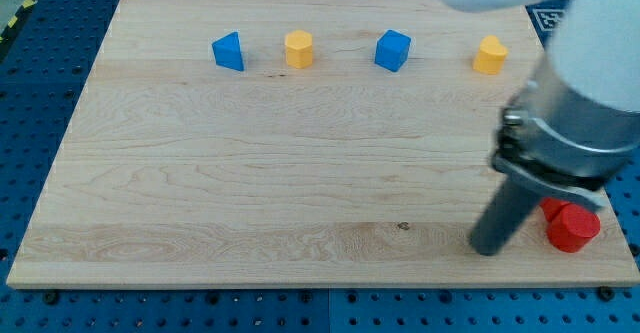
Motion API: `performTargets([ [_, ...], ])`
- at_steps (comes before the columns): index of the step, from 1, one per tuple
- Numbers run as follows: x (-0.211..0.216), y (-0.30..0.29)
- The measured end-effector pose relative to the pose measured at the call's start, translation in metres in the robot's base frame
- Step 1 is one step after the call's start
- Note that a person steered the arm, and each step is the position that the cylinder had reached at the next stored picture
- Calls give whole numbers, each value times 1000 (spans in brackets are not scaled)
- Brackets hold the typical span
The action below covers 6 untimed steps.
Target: Move the heart above the green star
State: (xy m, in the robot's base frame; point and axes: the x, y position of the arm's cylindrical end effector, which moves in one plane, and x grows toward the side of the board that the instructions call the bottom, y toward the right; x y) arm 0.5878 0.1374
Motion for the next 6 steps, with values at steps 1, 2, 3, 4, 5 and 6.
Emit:
performTargets([
  [1, -48, -36],
  [2, -99, -42],
  [3, -145, -21],
  [4, -180, 27],
  [5, -205, 66],
  [6, -239, 67],
])
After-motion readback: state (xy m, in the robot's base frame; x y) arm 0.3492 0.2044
